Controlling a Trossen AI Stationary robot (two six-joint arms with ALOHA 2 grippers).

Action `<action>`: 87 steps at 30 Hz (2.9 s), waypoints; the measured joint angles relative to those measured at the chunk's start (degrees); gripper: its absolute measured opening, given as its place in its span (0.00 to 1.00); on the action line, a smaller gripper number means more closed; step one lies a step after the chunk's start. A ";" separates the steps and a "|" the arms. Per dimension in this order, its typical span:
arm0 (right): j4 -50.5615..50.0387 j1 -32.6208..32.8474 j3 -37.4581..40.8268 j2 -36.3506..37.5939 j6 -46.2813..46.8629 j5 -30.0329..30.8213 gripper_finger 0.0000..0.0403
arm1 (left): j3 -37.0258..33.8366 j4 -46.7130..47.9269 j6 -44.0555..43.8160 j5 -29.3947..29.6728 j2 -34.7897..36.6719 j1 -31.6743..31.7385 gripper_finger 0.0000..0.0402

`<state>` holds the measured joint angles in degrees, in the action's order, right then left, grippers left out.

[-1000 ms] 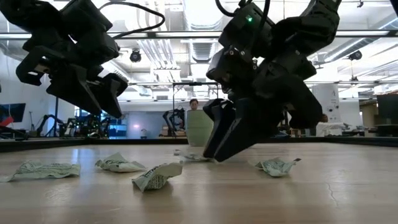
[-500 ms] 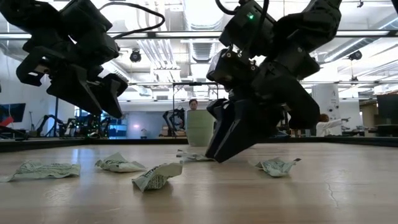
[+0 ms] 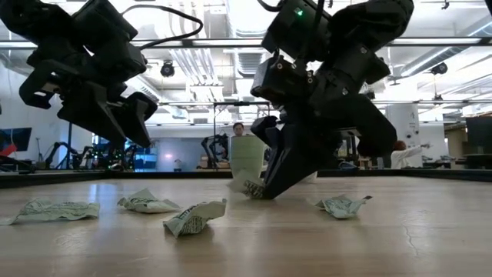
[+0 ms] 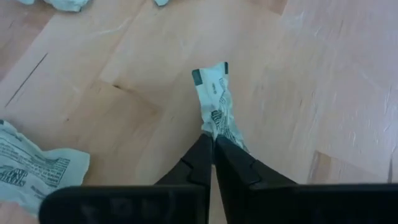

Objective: Pick and place Stevia / Truvia into bins
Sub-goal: Put the stevia packet into the transparent container

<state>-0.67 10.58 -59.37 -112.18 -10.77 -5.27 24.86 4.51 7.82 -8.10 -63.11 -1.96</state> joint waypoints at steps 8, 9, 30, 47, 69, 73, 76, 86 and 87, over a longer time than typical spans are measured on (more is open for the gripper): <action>-11.98 0.94 -5.93 0.96 -1.77 8.31 0.02 | 0.00 -0.28 0.01 0.00 0.00 -0.01 0.53; -13.64 1.07 -6.91 1.34 -1.79 10.22 0.02 | 0.00 -0.51 0.01 -0.02 0.00 0.00 0.53; -34.48 -8.38 -12.64 17.20 1.10 38.92 0.02 | -0.05 -1.20 0.01 -0.02 -0.02 -0.01 0.53; -34.25 -19.84 -6.89 15.70 0.89 31.90 0.02 | -0.13 -1.97 2.00 0.00 -0.02 -0.01 0.53; -32.82 -22.66 -6.72 12.35 -0.03 24.29 0.02 | -0.39 -2.69 1.92 0.00 -0.02 -0.01 0.53; -32.50 -23.65 -6.72 12.13 -0.15 22.96 0.02 | -0.42 -2.89 1.89 0.00 -0.02 -0.01 0.53; -31.72 -23.96 -6.72 12.17 -0.17 22.93 0.02 | -0.42 -2.89 1.87 0.00 -0.02 -0.01 0.53; -30.81 -24.03 -6.72 12.17 0.56 23.14 0.05 | -0.42 -2.82 1.83 0.00 -0.02 0.01 0.53; -30.67 -24.01 -6.72 12.17 0.56 23.14 0.07 | -0.42 -2.82 1.83 0.00 -0.02 0.01 0.53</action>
<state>-31.33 -13.43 -66.08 -100.01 -10.20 17.87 24.45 1.69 9.65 -8.10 -63.13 -1.96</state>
